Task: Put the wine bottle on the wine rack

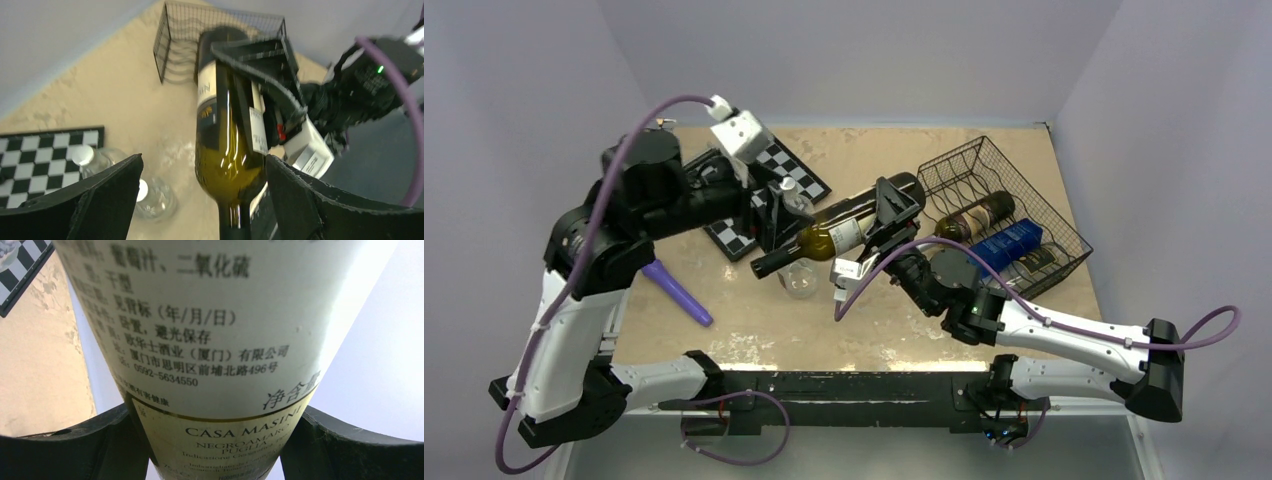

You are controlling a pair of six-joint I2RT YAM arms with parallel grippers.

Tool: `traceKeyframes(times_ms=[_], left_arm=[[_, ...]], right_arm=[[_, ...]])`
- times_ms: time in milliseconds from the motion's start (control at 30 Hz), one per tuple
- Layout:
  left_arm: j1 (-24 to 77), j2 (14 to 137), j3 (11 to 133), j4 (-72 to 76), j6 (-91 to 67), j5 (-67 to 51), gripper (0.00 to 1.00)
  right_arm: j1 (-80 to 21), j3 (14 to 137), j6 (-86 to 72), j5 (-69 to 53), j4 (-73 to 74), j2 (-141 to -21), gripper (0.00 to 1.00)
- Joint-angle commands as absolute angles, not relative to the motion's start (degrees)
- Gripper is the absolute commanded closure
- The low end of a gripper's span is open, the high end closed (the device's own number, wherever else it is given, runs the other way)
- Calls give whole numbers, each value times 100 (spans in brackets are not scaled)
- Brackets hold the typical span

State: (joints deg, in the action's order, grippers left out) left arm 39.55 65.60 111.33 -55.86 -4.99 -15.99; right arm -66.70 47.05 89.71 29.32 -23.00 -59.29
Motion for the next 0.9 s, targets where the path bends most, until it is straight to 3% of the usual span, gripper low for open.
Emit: traceKeyframes(times_ms=[0, 333, 867], left_arm=[[3964, 6364, 10541, -6317, -128, -2113, 5], [3965, 6433, 9800, -6502, 316, -2712, 10], [4010, 6869, 9698, -6540, 228, -2514, 17]], right_arm=[[-6685, 4774, 9230, 2988, -3320, -5694, 100], [-6680, 4650, 9281, 3108, -3294, -5590, 100], [-6688, 4835, 9038, 3077, -3155, -5442, 100]])
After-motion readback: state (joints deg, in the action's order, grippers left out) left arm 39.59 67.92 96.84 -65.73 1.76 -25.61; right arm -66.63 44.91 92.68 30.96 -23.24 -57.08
